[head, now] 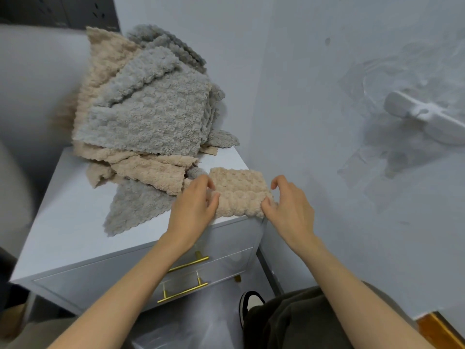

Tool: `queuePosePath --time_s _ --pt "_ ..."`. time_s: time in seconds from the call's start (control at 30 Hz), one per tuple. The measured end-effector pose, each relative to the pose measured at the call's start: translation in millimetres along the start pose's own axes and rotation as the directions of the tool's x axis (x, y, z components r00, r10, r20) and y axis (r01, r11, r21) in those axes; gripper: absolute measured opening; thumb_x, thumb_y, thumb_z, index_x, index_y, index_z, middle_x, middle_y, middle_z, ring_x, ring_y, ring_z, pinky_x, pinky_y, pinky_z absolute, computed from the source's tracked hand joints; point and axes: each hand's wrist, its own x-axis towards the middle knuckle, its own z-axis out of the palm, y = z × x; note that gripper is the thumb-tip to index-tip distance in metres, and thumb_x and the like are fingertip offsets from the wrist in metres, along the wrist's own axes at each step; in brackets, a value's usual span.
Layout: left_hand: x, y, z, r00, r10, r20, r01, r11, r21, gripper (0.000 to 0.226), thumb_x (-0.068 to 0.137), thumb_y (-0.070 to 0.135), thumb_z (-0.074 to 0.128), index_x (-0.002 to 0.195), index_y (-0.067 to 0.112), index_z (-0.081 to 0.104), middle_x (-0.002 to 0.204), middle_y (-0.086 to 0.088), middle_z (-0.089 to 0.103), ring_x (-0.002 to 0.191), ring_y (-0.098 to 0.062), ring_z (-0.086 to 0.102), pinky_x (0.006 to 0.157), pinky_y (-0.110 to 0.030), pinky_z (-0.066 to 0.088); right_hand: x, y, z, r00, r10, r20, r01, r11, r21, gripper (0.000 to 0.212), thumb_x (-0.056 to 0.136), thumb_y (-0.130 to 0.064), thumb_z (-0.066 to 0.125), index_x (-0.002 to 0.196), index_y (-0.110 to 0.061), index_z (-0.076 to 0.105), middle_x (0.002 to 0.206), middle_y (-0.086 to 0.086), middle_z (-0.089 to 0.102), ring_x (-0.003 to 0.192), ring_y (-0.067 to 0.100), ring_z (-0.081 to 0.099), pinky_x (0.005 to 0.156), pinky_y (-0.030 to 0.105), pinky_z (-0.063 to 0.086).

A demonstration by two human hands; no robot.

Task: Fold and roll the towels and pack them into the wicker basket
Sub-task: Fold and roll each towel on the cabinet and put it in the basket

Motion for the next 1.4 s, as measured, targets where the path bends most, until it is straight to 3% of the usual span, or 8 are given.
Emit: queuePosePath --time_s 0.23,0.43,0.53,0.67,0.8,0.93,1.1,1.4 --pt "-8 -6 8 0.934 0.353 0.055 -0.357 0.931 0.079 0.035 0.078 -0.001 0.068 0.109 0.015 0.066 0.106 0.001 0.063 0.091 -0.02 0.059 0.069 -0.033 0.051 -3 8 14 0.809 -0.579 -0.099 0.559 0.811 -0.175 0.038 0.072 0.006 0.056 0.101 -0.015 0.067 0.096 0.001 0.066 0.074 0.025 0.055 0.058 0.035 0.049" --pt "-7 -17 -1 0.931 0.3 0.207 -0.307 0.952 -0.001 0.043 0.09 0.037 0.045 0.129 0.024 0.059 0.129 0.009 0.059 0.117 -0.009 0.055 0.095 -0.026 0.049 -5 24 7 0.763 -0.635 0.12 0.647 0.751 -0.133 0.055 0.071 -0.007 0.066 0.126 -0.008 0.061 0.121 0.003 0.064 0.107 0.022 0.057 0.085 0.033 0.05" --pt "-5 -23 -4 0.91 0.299 0.287 -0.294 0.954 -0.06 0.045 0.093 0.032 0.054 0.137 0.028 0.05 0.138 0.012 0.051 0.117 -0.005 0.052 0.097 -0.021 0.043 -1 30 8 0.756 -0.642 0.126 0.652 0.757 -0.053 0.048 0.08 -0.003 0.06 0.128 -0.009 0.06 0.125 0.004 0.063 0.112 0.023 0.057 0.093 0.033 0.05" --pt "0 -24 -6 0.913 0.287 0.29 -0.272 0.958 -0.091 0.041 0.094 0.021 0.057 0.135 0.024 0.052 0.125 0.011 0.058 0.082 0.006 0.043 0.082 -0.011 0.035 4 34 4 0.82 -0.546 0.168 0.538 0.837 0.098 0.048 0.084 0.003 0.064 0.129 -0.014 0.06 0.127 0.001 0.063 0.116 0.022 0.058 0.095 0.028 0.048" --pt "0 -20 -11 0.946 0.211 0.246 -0.173 0.971 -0.166 0.032 0.095 0.017 0.055 0.127 0.016 0.058 0.082 0.021 0.056 0.072 0.009 0.051 0.064 -0.011 0.036 5 34 -10 0.904 -0.329 0.272 0.264 0.932 0.25 0.037 0.095 -0.011 0.055 0.129 -0.024 0.059 0.114 -0.006 0.065 0.105 0.012 0.052 0.086 0.001 0.031" --pt "-1 -13 -15 0.955 0.133 0.266 -0.076 0.974 -0.212 0.014 0.096 0.021 0.053 0.104 0.014 0.062 0.07 0.005 0.059 0.066 -0.006 0.055 0.066 -0.027 0.044 6 31 -16 0.918 -0.212 0.336 0.067 0.917 0.394 0.02 0.096 -0.019 0.054 0.11 -0.028 0.065 0.098 -0.01 0.067 0.091 0.007 0.052 0.076 0.013 0.038" --pt "-2 -6 -16 0.958 -0.016 0.285 0.064 0.985 -0.161 0.029 0.097 0.025 0.05 0.069 0.025 0.041 0.058 0.004 0.042 0.052 -0.008 0.038 0.05 -0.022 0.026 7 23 -21 0.899 -0.129 0.419 -0.088 0.883 0.461 0.016 0.096 -0.023 0.054 0.081 -0.025 0.057 0.063 0.0 0.045 0.054 0.004 0.036 0.054 0.018 0.03" --pt "-1 -3 -7 0.954 -0.222 0.202 0.238 0.969 -0.061 0.021 0.096 0.032 0.048 0.092 0.011 0.047 0.067 -0.003 0.056 0.059 -0.014 0.051 0.053 -0.03 0.037 8 10 -4 0.847 0.207 0.489 -0.439 0.792 0.425 0.027 0.092 -0.039 0.058 0.083 -0.014 0.058 0.08 0.0 0.058 0.075 0.013 0.054 0.071 0.033 0.054"
